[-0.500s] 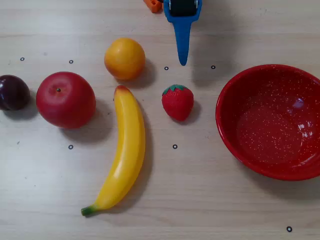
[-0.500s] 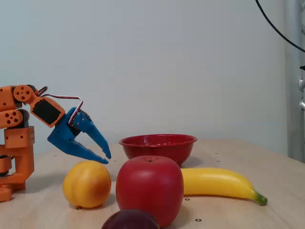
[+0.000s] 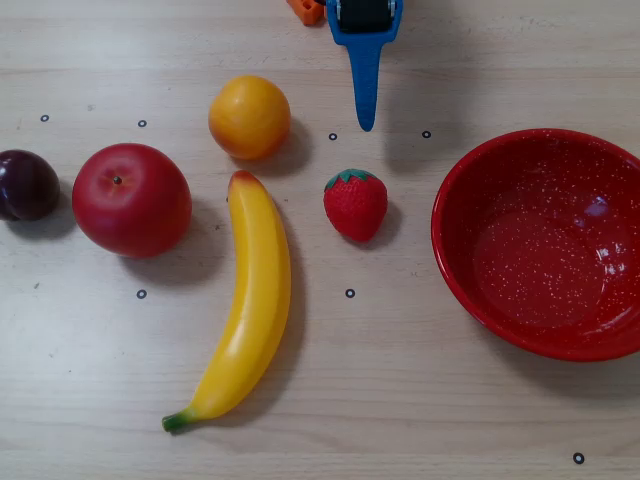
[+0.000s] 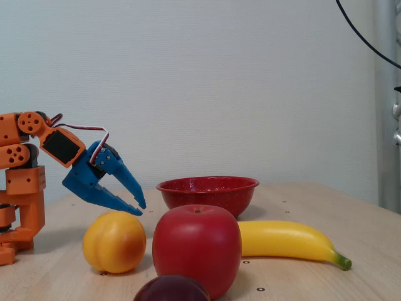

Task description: Put plum in the red bowl.

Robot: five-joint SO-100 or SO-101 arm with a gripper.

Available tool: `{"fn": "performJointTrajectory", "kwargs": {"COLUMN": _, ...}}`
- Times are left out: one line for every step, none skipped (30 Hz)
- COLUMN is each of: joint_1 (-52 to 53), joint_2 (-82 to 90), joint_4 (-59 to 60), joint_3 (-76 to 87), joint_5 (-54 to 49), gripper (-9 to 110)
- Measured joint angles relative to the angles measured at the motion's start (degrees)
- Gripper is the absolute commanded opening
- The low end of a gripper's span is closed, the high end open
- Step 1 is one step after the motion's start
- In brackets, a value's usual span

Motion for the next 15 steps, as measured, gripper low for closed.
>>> {"fn": "performJointTrajectory", "kwargs": {"joint_1": 0.0, "joint_2": 0.0, "joint_4": 0.0, "joint_3": 0.0, "joint_5": 0.0, "gripper": 0}}
{"fn": "performJointTrajectory", "kwargs": {"joint_1": 0.0, "joint_2": 0.0, "joint_4": 0.0, "joint_3": 0.0, "joint_5": 0.0, "gripper": 0}}
{"fn": "performJointTrajectory", "kwargs": {"joint_1": 0.0, "joint_2": 0.0, "joint_4": 0.0, "joint_3": 0.0, "joint_5": 0.0, "gripper": 0}}
{"fn": "performJointTrajectory", "kwargs": {"joint_1": 0.0, "joint_2": 0.0, "joint_4": 0.0, "joint_3": 0.0, "joint_5": 0.0, "gripper": 0}}
{"fn": "performJointTrajectory", "kwargs": {"joint_1": 0.0, "joint_2": -0.1, "joint_4": 0.0, "joint_3": 0.0, "joint_5": 0.0, "gripper": 0}}
{"fn": "performJointTrajectory", "kwargs": {"joint_1": 0.0, "joint_2": -0.2, "joint_4": -0.1, "joint_3": 0.0, "joint_5": 0.0, "gripper": 0}}
{"fn": "performJointTrajectory", "kwargs": {"joint_1": 0.0, "joint_2": -0.5, "joint_4": -0.1, "joint_3": 0.0, "joint_5": 0.0, "gripper": 0}}
{"fn": "performJointTrajectory", "kwargs": {"joint_1": 0.0, "joint_2": -2.2, "joint_4": -0.1, "joint_3": 0.0, "joint_5": 0.7, "gripper": 0}}
{"fn": "performJointTrajectory", "kwargs": {"joint_1": 0.0, "joint_2": -3.7, "joint_4": -0.1, "joint_3": -0.5, "joint_5": 1.5, "gripper": 0}}
{"fn": "performJointTrajectory", "kwargs": {"joint_1": -0.4, "joint_2": -5.1, "joint_4": -0.1, "joint_3": -1.9, "joint_5": 2.5, "gripper": 0}}
{"fn": "performJointTrajectory", "kwargs": {"joint_1": -1.7, "joint_2": -6.9, "joint_4": -0.1, "joint_3": -3.0, "joint_5": 3.9, "gripper": 0}}
{"fn": "performJointTrajectory", "kwargs": {"joint_1": -3.0, "joint_2": -8.3, "joint_4": -0.1, "joint_3": -3.8, "joint_5": 4.4, "gripper": 0}}
{"fn": "performJointTrajectory", "kwargs": {"joint_1": -3.9, "joint_2": -9.5, "joint_4": -0.1, "joint_3": -4.0, "joint_5": 5.4, "gripper": 0}}
{"fn": "performJointTrajectory", "kwargs": {"joint_1": -4.0, "joint_2": -10.8, "joint_4": -0.1, "joint_3": -4.2, "joint_5": 6.4, "gripper": 0}}
{"fn": "performJointTrajectory", "kwargs": {"joint_1": -3.7, "joint_2": -12.4, "joint_4": -0.1, "joint_3": -5.1, "joint_5": 7.4, "gripper": 0}}
